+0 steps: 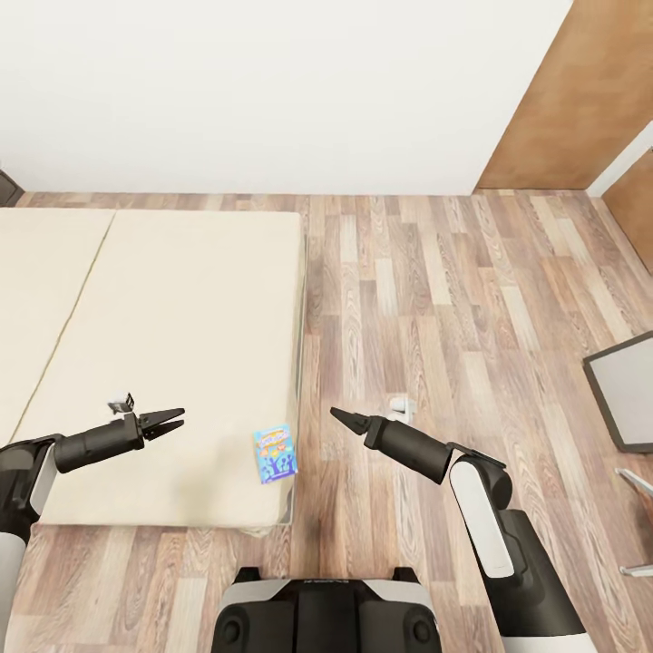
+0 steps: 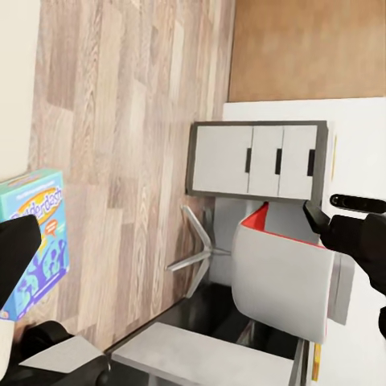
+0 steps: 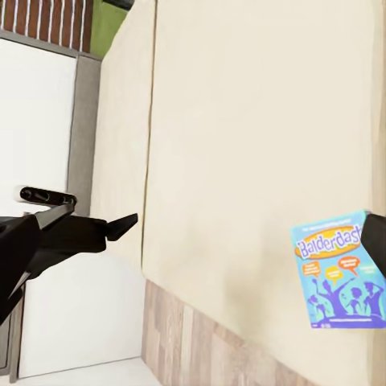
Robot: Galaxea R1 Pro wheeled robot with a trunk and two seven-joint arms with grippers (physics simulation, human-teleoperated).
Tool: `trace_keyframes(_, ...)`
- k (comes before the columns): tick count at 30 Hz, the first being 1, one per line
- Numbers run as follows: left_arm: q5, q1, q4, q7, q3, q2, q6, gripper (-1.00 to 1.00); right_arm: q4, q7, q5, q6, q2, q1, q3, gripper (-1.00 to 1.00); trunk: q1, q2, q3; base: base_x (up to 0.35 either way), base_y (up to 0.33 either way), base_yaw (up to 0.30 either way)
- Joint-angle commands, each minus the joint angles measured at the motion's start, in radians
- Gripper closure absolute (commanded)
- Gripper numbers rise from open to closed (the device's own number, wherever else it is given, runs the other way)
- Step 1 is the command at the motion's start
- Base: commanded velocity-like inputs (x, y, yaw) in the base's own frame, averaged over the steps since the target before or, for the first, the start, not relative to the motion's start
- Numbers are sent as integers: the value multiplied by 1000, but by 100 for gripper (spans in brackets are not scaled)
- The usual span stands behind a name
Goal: Put all the toys in the child's room - the three board games (two on the bed and one on the table), the two jigsaw puzzles on the table, and the tennis ball on the table - inside the toy box on the table in the child's room.
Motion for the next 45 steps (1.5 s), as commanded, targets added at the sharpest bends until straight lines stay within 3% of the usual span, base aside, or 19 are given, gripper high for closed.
trace_keyframes(1, 0, 0, 0, -3, 0, 0, 10, -100, 0, 2, -1, 6, 0, 0, -1, -100, 0, -1, 1, 0, 0, 0)
trace_keyframes(28, 0, 0, 0, -4, 1, 0, 10, -100, -2, 4, -1, 6, -1, 0, -2, -100, 0, -1, 46, 0, 0, 0)
trace_keyframes(45, 2, 0, 0, -10, 8, 6, 11, -100, -4, 44, 1, 4, 0, 21, -3, -100, 0, -1, 74, 0, 0, 0)
